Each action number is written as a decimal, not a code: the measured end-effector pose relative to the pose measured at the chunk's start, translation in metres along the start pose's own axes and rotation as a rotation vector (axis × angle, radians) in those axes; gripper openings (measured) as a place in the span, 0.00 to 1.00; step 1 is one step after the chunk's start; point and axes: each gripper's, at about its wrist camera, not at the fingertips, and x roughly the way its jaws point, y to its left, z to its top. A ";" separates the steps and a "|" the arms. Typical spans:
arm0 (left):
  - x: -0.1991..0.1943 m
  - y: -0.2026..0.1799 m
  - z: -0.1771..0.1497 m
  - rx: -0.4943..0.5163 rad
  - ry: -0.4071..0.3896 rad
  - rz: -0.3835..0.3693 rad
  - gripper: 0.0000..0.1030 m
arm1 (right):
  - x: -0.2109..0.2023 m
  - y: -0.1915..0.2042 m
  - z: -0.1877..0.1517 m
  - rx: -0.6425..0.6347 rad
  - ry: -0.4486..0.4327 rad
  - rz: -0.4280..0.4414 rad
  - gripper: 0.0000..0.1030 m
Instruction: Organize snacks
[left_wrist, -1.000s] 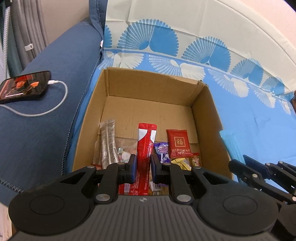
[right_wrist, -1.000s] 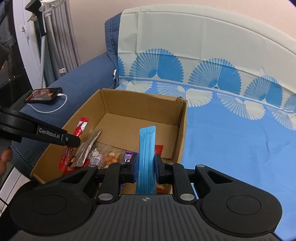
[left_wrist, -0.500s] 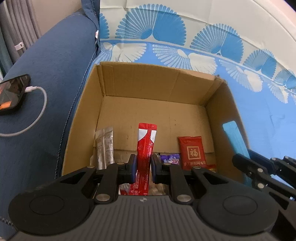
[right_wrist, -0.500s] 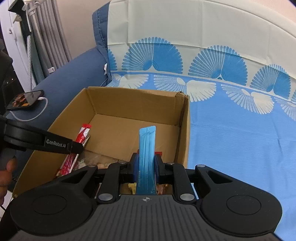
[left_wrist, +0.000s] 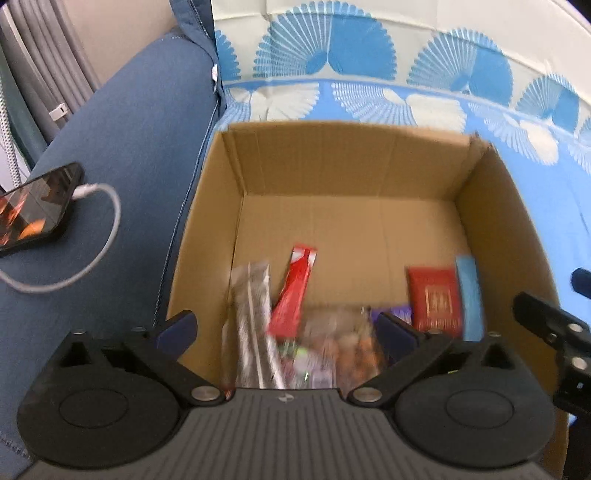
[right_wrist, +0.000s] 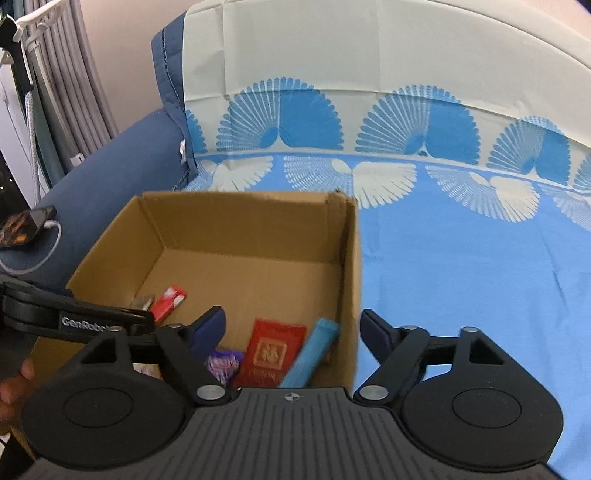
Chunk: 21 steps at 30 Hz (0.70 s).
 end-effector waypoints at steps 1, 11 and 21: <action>-0.005 0.001 -0.007 -0.005 0.002 0.008 1.00 | -0.006 0.000 -0.004 0.003 0.008 0.001 0.84; -0.085 0.015 -0.076 -0.095 -0.059 0.000 1.00 | -0.083 0.025 -0.055 -0.035 -0.019 -0.003 0.94; -0.132 0.018 -0.119 -0.108 -0.096 0.017 1.00 | -0.135 0.040 -0.083 -0.095 -0.065 -0.008 0.95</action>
